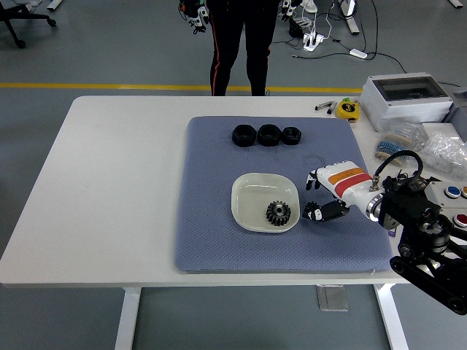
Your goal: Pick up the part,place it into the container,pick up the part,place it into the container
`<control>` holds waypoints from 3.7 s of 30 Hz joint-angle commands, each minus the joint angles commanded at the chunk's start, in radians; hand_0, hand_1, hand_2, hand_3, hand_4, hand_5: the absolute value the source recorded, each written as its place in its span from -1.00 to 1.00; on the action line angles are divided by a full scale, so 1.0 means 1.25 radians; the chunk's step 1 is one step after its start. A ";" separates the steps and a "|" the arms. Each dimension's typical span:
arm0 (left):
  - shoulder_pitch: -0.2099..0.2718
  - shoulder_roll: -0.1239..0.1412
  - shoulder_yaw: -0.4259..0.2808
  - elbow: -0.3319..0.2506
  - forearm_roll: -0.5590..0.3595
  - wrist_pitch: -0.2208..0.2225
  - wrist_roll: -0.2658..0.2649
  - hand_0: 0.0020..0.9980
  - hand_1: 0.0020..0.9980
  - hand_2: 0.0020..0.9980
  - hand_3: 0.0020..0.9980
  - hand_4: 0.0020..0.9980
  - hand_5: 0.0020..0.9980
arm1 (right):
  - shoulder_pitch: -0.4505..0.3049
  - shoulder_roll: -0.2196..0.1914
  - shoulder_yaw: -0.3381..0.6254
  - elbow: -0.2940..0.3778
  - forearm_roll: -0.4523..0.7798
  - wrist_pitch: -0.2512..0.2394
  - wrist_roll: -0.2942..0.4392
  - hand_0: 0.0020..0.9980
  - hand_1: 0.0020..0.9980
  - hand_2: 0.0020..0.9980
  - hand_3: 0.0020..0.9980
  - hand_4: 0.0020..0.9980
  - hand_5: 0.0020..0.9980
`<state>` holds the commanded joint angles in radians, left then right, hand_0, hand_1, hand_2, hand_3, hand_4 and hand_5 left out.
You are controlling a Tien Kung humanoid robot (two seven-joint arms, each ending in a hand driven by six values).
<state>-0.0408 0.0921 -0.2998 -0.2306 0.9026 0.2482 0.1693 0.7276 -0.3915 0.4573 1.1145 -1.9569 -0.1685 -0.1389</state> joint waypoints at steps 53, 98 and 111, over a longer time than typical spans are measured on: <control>-0.006 0.001 0.004 -0.001 0.004 -0.004 -0.002 0.34 0.27 0.40 0.24 0.25 0.30 | -0.008 0.011 -0.025 -0.049 0.045 -0.013 0.039 -1.00 -0.85 -0.58 -0.05 0.52 0.01; -0.001 0.005 -0.009 0.001 0.024 -0.011 -0.001 0.34 0.26 0.40 0.24 0.26 0.30 | -0.004 -0.013 0.037 0.065 -0.013 -0.038 0.026 -1.00 -1.00 -0.77 -0.23 0.47 -0.10; -0.004 0.010 -0.005 -0.001 0.020 -0.011 0.000 0.34 0.27 0.39 0.24 0.26 0.30 | 0.069 0.033 -0.006 0.105 -0.016 -0.029 0.021 -1.00 -1.00 -0.77 -0.21 0.50 -0.12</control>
<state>-0.0460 0.1045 -0.3064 -0.2316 0.9274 0.2349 0.1687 0.8143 -0.3506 0.4504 1.2456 -1.9769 -0.2042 -0.1133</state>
